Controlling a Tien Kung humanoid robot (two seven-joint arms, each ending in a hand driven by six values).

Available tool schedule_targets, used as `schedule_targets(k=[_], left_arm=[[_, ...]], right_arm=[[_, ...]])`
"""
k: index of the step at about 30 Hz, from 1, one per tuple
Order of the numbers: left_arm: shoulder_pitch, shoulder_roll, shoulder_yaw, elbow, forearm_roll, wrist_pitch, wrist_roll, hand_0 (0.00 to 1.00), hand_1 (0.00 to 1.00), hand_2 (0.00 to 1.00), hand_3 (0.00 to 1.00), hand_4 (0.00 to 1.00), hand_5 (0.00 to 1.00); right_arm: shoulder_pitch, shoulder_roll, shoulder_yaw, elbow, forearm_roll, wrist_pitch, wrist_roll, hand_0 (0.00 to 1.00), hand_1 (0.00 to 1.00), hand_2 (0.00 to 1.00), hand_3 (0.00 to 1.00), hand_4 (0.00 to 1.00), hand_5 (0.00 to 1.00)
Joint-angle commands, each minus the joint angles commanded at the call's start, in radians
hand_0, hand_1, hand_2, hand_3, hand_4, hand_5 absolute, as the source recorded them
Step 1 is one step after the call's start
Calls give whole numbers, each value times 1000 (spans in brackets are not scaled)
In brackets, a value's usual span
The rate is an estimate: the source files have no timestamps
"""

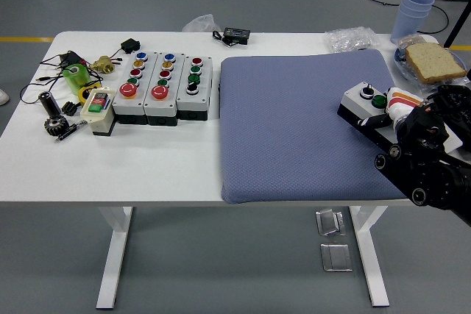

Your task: Pick up the button,place it on the desk,press the button,press the button

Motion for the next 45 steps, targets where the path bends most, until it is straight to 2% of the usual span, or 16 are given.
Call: schedule_targets(k=[6,7,8,11,12,18,19,23,24,29,30,31,34,36,40,45], left_arm=[[-3,0,-2,0,3,1,1,539,422,426,421,260,458],[-3,0,-4,0,7,0,2,539,422,426,421,259,458],[-3,0,-5,0,9,0,2,539,422,426,421,259,458],[0,0,-8,0,13,0,4,539,422,426,421,259,458],[1,0,-8,0,13,0,4,538,422,425,421,259,461],[10,0,-12,0,25,-1,5,539,422,426,420,259,460],[12,0,-10,0,23,-2,4,539,422,426,420,259,460],[17,0,-2,0,8,-2,2,539,422,426,420,259,460],[18,0,-1,0,5,-3,2,539,421,425,420,259,461],[18,0,2,0,-1,-3,0,539,421,425,420,259,461],[17,0,5,0,-5,-3,-1,539,421,425,420,259,461],[16,0,5,0,-7,-2,-1,539,421,425,420,259,461],[13,0,8,0,-17,-1,-2,539,421,425,420,259,461],[7,0,9,0,-19,0,-2,539,421,425,420,260,462],[7,0,9,0,-20,0,-2,539,421,425,420,260,462],[9,0,11,0,-14,-2,-2,538,421,425,420,260,462]], right_arm=[[17,5,-56,4,28,9,4,504,485,589,666,836,236],[20,3,-70,8,33,5,4,433,431,540,599,757,187],[20,2,-75,11,36,3,4,433,431,540,599,757,187],[13,-24,-95,47,71,-7,32,433,431,540,599,757,187],[12,-28,-99,54,76,-8,38,377,369,516,568,632,129],[0,-96,-158,165,115,-10,90,377,369,516,568,632,129],[-2,-117,-177,201,130,-12,89,246,272,483,553,599,124],[-7,-168,-220,301,136,-20,91,246,272,483,553,599,124],[-7,-181,-232,326,131,-22,93,137,183,435,544,568,107],[-2,-213,-265,401,106,-40,116,137,183,435,544,568,107],[2,-221,-274,416,97,-49,136,137,183,435,544,568,107],[4,-224,-278,421,94,-51,148,102,145,393,541,556,109],[13,-233,-287,432,91,-38,225,102,145,393,541,556,109],[21,-239,-298,434,87,-28,304,102,125,368,540,543,79],[23,-238,-298,436,80,-5,429,102,125,368,540,543,79],[22,-233,-291,439,60,19,537,109,115,351,540,541,52]])
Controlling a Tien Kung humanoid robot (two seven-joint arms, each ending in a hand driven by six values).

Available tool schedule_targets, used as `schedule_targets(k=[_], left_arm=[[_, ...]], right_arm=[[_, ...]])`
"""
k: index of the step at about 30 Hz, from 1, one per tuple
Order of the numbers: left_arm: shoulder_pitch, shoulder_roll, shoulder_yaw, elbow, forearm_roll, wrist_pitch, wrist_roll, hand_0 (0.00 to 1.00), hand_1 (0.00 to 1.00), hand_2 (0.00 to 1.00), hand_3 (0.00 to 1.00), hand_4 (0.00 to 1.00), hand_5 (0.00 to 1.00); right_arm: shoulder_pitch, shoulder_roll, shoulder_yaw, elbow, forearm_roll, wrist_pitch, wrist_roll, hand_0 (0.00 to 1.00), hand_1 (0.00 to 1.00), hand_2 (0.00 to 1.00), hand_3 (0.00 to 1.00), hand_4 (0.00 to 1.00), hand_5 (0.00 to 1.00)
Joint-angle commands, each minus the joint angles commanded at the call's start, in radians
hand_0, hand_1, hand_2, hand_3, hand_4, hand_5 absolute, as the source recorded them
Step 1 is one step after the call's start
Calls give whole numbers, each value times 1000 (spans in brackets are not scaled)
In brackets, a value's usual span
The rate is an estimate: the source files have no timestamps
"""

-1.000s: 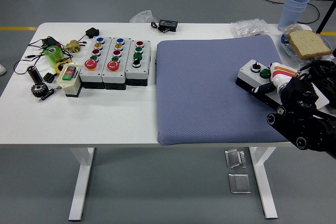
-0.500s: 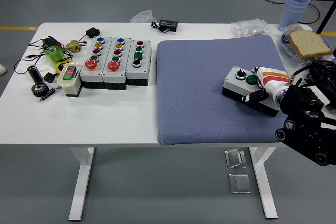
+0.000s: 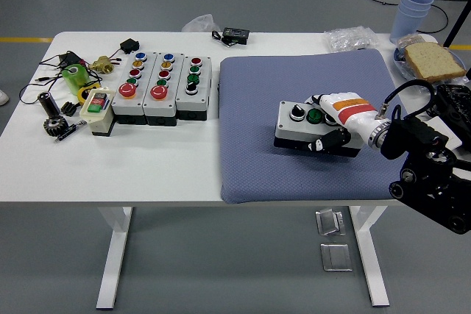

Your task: Pick up the button,place it on the desk,press the button,press the button

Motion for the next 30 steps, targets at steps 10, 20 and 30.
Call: schedule_targets(k=[10,20,30], left_arm=[[-2,0,0,0,-4,1,-1,538,422,425,420,259,462],[-4,0,-1,0,-5,1,0,538,421,425,420,261,461],[-6,0,-3,0,2,2,1,538,421,425,420,259,461]], right_arm=[[-3,27,19,-12,4,2,77,130,108,341,540,552,2],[-9,41,23,-16,16,0,86,132,107,341,540,556,3],[-12,60,22,-26,31,-1,95,147,105,343,543,545,2]])
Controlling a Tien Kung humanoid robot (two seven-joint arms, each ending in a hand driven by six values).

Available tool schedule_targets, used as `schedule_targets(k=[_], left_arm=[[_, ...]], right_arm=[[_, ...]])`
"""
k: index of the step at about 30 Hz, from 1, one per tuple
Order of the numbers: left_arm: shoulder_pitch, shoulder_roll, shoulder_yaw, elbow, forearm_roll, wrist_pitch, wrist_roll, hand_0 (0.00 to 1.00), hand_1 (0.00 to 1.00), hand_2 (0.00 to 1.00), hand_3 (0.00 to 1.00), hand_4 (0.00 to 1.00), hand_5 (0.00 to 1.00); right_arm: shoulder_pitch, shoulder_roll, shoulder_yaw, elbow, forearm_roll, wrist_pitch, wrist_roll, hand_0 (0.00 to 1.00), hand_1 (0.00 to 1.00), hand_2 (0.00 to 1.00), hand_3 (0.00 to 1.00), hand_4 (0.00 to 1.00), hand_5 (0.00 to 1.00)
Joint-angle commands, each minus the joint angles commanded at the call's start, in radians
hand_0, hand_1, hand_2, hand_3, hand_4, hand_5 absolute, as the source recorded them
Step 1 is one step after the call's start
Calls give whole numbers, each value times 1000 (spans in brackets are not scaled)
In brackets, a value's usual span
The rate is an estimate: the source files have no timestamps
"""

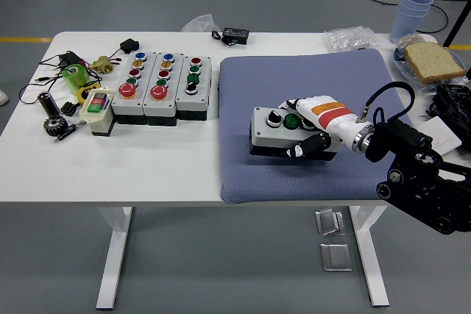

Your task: Pick up the button,place it on the desk,press the button,press the button

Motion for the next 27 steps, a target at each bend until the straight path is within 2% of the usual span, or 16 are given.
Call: schedule_targets(k=[9,14,21,27], left_arm=[[0,0,-4,0,9,2,2,537,421,426,420,259,463],[1,0,-4,0,9,2,2,537,421,426,420,259,463],[-1,0,-5,0,10,2,4,537,421,425,420,259,463],[-3,0,-10,0,22,0,6,537,421,425,420,259,463]], right_arm=[[13,38,-15,-15,4,4,1,160,109,353,547,531,2],[18,41,-29,-26,2,6,1,160,109,353,547,531,2],[37,60,-62,-90,-35,31,-29,168,113,356,549,532,2],[48,66,-89,-116,-40,39,-35,168,113,356,549,532,2]])
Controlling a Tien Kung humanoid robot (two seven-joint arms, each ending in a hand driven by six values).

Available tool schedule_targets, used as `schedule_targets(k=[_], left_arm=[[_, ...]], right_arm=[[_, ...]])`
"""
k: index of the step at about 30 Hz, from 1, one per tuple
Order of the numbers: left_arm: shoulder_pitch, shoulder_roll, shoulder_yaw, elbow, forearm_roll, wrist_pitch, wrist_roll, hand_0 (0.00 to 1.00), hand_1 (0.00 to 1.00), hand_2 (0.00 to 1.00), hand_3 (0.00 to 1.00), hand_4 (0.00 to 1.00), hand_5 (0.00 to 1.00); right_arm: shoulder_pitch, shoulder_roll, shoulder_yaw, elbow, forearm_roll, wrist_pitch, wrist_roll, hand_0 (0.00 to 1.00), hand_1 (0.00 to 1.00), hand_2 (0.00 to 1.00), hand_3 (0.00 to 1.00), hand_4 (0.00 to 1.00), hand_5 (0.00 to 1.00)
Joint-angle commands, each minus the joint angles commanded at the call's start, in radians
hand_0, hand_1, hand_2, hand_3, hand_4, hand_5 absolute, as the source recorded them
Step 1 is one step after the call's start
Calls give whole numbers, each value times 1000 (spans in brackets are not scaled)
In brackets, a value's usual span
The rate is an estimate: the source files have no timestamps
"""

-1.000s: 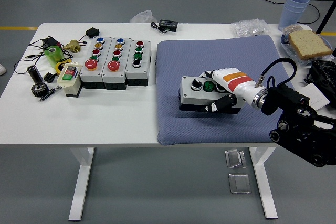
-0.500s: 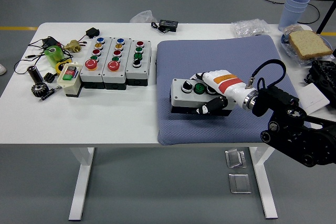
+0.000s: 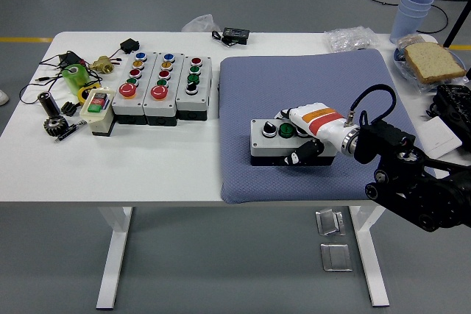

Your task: Pick up the button,place it on the desk,press the button,press the button

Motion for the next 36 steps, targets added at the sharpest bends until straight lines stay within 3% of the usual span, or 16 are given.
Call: schedule_targets(k=[7,12,13,18,19,24,25,29,30,36], left_arm=[[-1,0,-4,0,-7,3,-1,538,421,424,420,258,461],[-1,0,-6,0,-12,4,-2,537,421,425,420,261,462],[-1,0,-6,0,-12,4,-2,537,421,425,420,261,462],[-1,0,-5,0,-13,5,-2,537,421,425,420,261,462],[-1,0,-5,0,-15,5,-2,537,421,424,420,260,462],[-2,0,-1,0,-18,4,-3,537,421,424,420,260,462],[-2,0,-1,0,-18,4,-3,536,421,424,421,258,466],[-2,0,0,0,-22,4,-4,536,421,424,421,258,466],[-3,0,1,0,-24,4,-4,536,421,424,420,258,466],[-7,0,13,0,-45,7,-7,536,421,424,420,258,466]], right_arm=[[0,8,-13,-26,-11,-5,-18,189,123,369,550,527,2],[-3,8,0,-24,-42,36,-68,189,123,369,550,527,2],[-3,7,3,-23,-48,42,-70,233,203,434,568,541,13],[-4,3,17,-17,-71,52,-80,233,203,434,568,541,13],[-6,2,22,-15,-78,52,-81,195,209,446,578,667,58],[-12,-1,37,-12,-107,56,-89,195,209,446,578,667,58],[-13,-1,39,-12,-110,57,-90,310,291,502,643,729,69],[-19,-2,53,-14,-125,63,-93,310,291,502,643,729,69],[-19,-3,54,-15,-129,64,-93,370,334,551,720,764,77],[-20,-7,60,-14,-138,77,-92,370,334,551,720,764,77]])
